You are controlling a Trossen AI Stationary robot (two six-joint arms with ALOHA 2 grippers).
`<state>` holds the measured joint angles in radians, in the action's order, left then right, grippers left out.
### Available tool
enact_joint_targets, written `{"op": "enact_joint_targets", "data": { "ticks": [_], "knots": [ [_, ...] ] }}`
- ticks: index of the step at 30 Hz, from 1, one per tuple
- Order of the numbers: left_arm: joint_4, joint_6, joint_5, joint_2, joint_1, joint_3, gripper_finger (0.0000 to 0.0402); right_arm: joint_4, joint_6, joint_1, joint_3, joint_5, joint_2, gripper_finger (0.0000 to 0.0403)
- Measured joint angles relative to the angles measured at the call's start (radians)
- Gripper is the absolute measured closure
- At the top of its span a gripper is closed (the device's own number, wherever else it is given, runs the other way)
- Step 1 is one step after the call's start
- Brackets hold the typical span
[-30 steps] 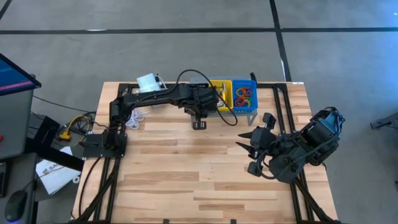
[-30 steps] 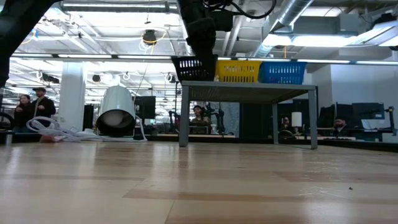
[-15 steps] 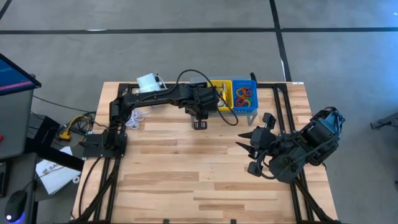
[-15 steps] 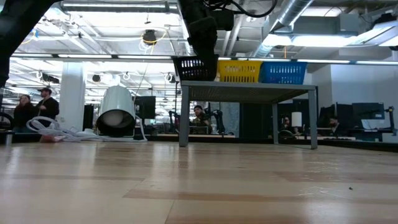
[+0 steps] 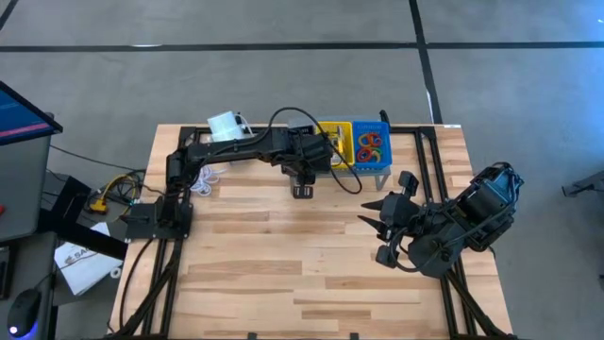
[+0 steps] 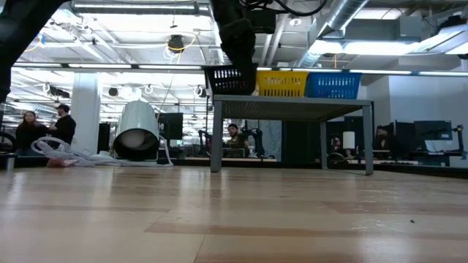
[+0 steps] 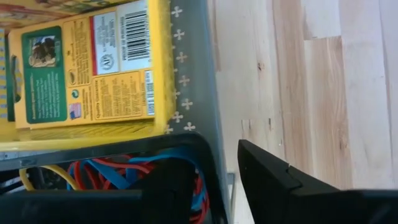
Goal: Pick & Place Office Desk Supplies
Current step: Put the black bin on the shelf
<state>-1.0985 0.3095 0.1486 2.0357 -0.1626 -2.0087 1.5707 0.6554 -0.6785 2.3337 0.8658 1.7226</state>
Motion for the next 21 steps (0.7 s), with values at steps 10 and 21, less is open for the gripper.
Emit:
{"op": "enact_joint_targets", "data": {
  "ticks": [10, 21],
  "knots": [
    [-0.015, 0.001, 0.0, 0.0, 0.001, 0.0, 0.0302, 0.0, 0.0, 0.0, 0.0, 0.0, 0.0, 0.0296],
    [-0.001, 0.051, 0.007, 0.0, 0.001, 0.0, 0.0297, 0.0, 0.0, 0.0, 0.0, 0.0, 0.0, 0.0296]
  ]
}}
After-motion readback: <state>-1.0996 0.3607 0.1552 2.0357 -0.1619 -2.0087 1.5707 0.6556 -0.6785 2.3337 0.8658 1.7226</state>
